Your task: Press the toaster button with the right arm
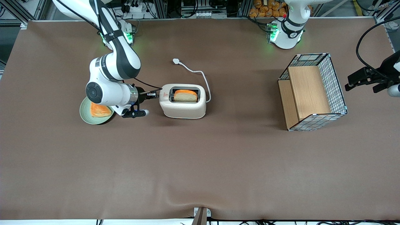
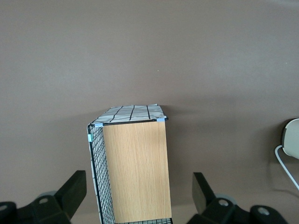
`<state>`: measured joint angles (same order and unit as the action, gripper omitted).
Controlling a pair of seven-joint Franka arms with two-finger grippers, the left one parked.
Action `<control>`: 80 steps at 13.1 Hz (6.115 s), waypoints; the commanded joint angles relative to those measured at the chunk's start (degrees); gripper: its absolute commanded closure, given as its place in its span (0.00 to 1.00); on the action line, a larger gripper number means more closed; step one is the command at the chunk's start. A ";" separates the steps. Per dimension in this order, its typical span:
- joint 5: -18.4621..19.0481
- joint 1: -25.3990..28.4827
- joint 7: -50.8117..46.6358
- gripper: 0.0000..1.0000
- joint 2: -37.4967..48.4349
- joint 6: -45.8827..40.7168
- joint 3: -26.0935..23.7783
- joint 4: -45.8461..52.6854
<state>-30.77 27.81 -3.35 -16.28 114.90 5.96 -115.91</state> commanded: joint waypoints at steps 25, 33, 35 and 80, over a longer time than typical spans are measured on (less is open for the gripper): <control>-13.69 -1.53 15.82 1.00 -8.14 5.34 0.37 -4.67; -14.58 -2.05 15.74 1.00 -6.66 0.96 0.89 -3.10; -14.14 -3.71 15.30 1.00 -5.96 -2.12 0.98 -1.08; 26.12 -15.46 6.16 0.00 13.90 -31.92 10.95 29.25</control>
<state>-5.18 17.34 4.11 -4.30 84.47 21.40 -86.72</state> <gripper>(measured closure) 0.000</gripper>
